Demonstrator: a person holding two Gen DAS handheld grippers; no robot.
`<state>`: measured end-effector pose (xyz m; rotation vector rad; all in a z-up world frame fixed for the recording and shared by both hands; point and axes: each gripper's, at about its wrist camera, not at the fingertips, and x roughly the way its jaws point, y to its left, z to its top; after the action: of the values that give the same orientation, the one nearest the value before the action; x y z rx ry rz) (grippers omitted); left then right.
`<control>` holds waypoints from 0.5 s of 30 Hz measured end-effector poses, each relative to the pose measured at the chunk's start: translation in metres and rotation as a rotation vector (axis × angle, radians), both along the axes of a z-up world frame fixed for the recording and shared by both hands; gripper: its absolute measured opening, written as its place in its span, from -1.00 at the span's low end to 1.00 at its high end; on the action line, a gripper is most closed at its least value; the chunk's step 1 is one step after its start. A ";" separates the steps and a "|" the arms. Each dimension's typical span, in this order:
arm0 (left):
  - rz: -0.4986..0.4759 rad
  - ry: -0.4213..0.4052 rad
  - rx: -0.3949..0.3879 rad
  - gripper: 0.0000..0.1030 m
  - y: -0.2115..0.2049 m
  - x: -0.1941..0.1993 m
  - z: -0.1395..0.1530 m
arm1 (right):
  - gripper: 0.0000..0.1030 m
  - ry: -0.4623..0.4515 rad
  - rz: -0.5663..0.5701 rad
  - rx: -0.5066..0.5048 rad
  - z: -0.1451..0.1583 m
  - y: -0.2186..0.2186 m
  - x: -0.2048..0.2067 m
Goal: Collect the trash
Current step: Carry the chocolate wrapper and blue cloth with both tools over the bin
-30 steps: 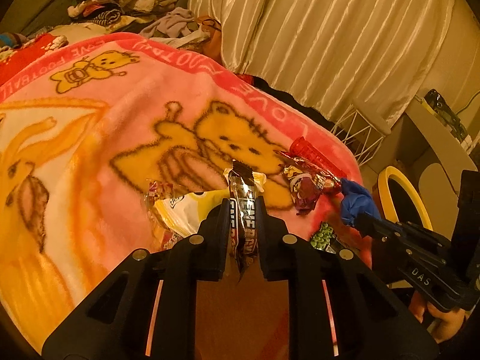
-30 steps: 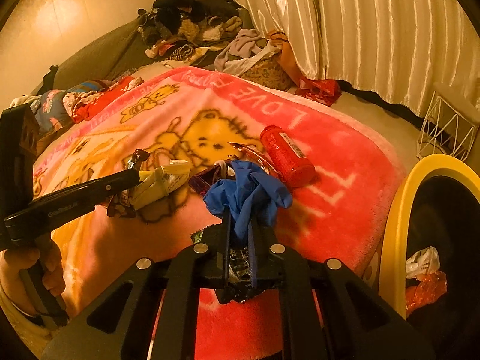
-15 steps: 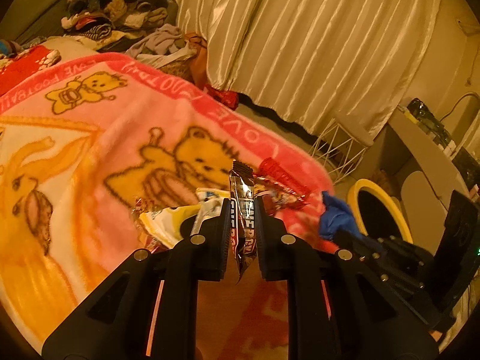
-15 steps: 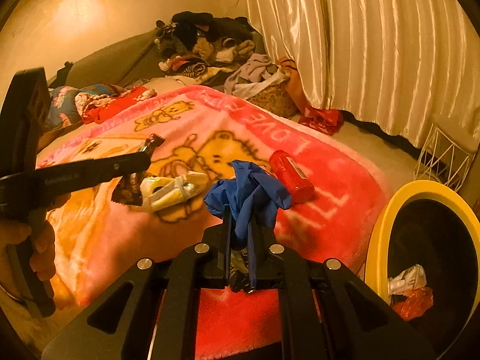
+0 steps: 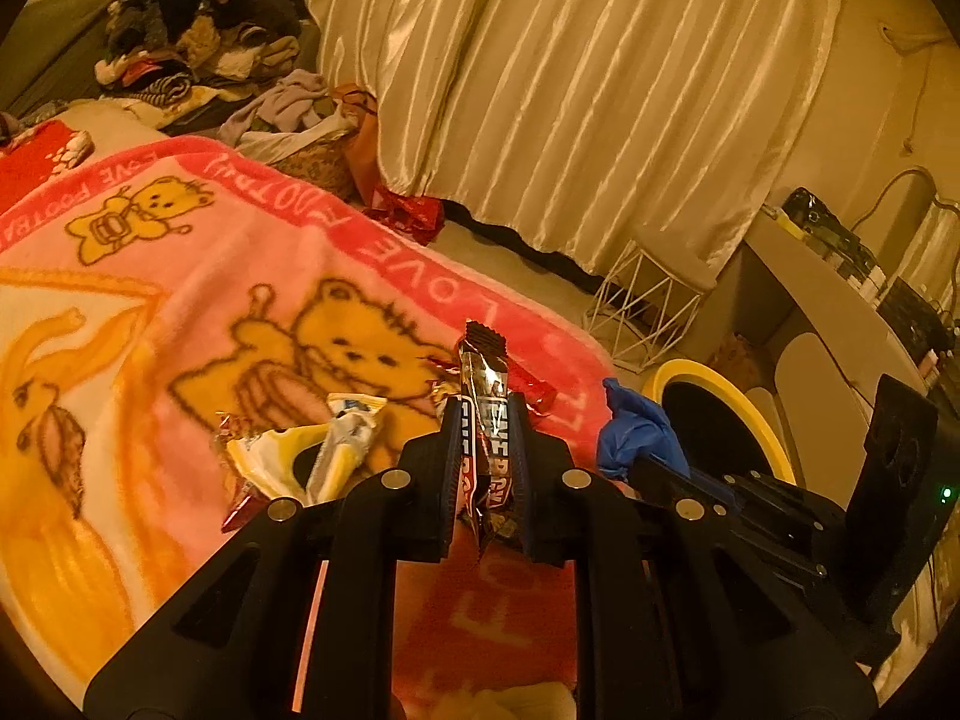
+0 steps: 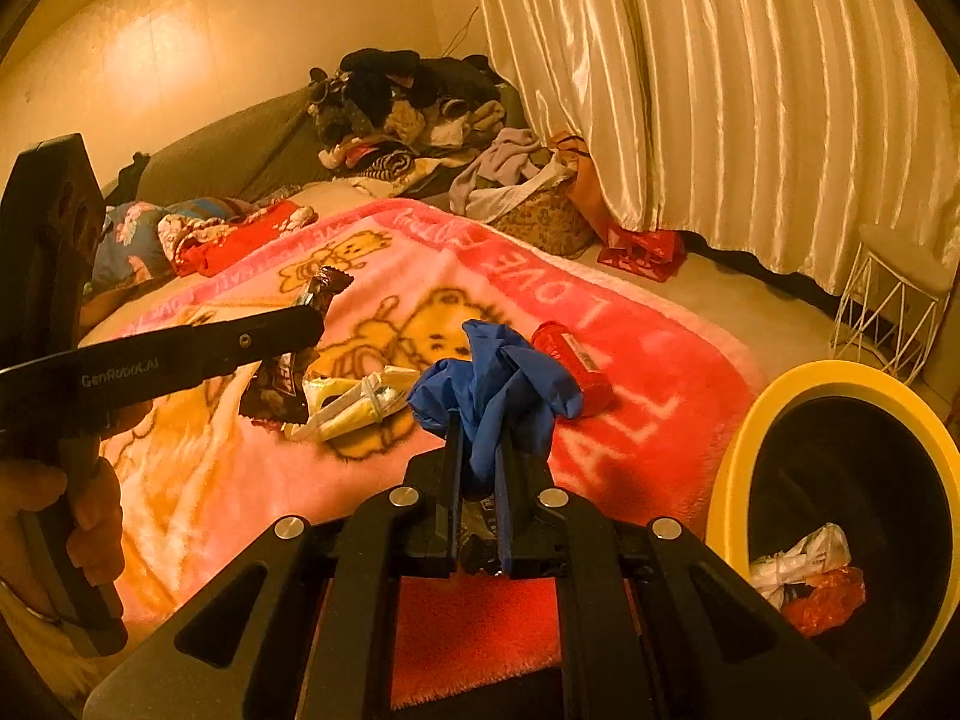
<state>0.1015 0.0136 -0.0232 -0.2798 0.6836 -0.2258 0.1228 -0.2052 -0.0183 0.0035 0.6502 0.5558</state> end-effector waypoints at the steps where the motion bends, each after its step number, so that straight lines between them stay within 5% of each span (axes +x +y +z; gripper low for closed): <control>1: -0.003 -0.003 0.002 -0.79 -0.002 -0.001 0.001 | -0.83 -0.001 -0.004 0.004 0.001 -0.002 0.000; 15: -0.047 -0.029 0.030 -0.79 -0.033 -0.007 0.015 | -0.83 -0.010 -0.080 0.049 0.010 -0.031 -0.001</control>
<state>0.0948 -0.0191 -0.0083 -0.2317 0.6644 -0.2639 0.1216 -0.2364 -0.0083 0.0724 0.6240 0.4943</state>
